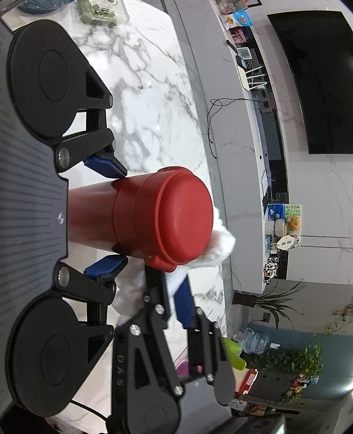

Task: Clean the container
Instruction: 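Wipe the red bottle's lower body with the right tool's cloth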

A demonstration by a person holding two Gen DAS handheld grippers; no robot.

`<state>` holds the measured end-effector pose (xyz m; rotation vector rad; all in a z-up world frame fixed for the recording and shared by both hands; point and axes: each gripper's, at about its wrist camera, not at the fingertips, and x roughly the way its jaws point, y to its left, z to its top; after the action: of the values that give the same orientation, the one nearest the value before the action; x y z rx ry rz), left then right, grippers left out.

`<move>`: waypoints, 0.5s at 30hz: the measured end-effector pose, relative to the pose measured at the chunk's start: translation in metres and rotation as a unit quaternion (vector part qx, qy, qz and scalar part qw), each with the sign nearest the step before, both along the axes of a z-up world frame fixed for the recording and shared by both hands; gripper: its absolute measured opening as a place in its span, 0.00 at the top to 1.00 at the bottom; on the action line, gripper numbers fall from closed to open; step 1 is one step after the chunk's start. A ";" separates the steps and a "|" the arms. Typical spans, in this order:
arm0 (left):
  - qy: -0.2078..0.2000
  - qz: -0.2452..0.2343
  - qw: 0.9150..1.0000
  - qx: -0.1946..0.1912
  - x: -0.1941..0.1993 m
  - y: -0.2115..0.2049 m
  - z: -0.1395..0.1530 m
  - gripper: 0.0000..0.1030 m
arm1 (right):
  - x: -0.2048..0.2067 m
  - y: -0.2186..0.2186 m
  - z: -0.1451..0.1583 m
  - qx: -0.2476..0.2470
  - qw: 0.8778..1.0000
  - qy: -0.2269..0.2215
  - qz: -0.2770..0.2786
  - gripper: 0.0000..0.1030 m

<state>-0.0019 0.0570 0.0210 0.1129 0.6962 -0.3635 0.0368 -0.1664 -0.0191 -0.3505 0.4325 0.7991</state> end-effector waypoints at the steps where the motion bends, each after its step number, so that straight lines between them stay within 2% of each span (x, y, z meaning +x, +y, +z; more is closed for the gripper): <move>1: 0.000 0.000 1.000 0.000 0.000 0.000 0.000 0.42 | 0.001 0.001 0.000 -0.002 1.000 -0.001 0.000 0.73; 6: 0.001 0.001 1.000 0.001 -0.001 0.000 0.000 0.42 | 0.006 0.004 -0.010 -0.024 1.000 0.021 -0.002 0.73; 15: 0.002 0.003 1.000 0.001 -0.001 0.001 0.000 0.42 | 0.016 0.019 -0.048 -0.062 0.995 0.079 -0.010 0.73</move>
<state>-0.0030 0.0578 0.0210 0.1121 0.7006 -0.3584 0.0532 -0.1474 -0.0671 -0.3984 0.6345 0.7843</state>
